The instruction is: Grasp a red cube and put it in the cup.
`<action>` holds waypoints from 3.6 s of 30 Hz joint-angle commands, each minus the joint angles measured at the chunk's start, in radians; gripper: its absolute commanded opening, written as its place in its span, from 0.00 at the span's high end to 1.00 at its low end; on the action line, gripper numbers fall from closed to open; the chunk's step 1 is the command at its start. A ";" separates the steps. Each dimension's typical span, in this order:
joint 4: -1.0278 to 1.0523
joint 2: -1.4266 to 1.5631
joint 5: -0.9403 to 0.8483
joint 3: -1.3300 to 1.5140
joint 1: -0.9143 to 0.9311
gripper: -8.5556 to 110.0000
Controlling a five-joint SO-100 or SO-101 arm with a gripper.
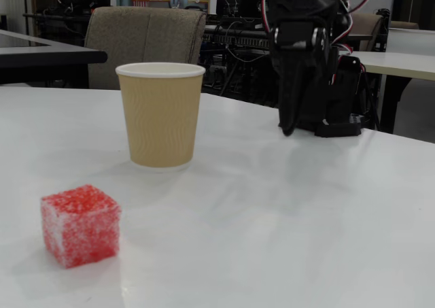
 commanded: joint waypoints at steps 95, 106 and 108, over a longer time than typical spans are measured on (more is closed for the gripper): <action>-0.178 -1.325 -1.586 -1.238 0.290 0.76; -0.129 -1.434 -1.646 -1.381 0.316 0.72; -0.129 -1.450 -1.647 -1.404 0.316 0.72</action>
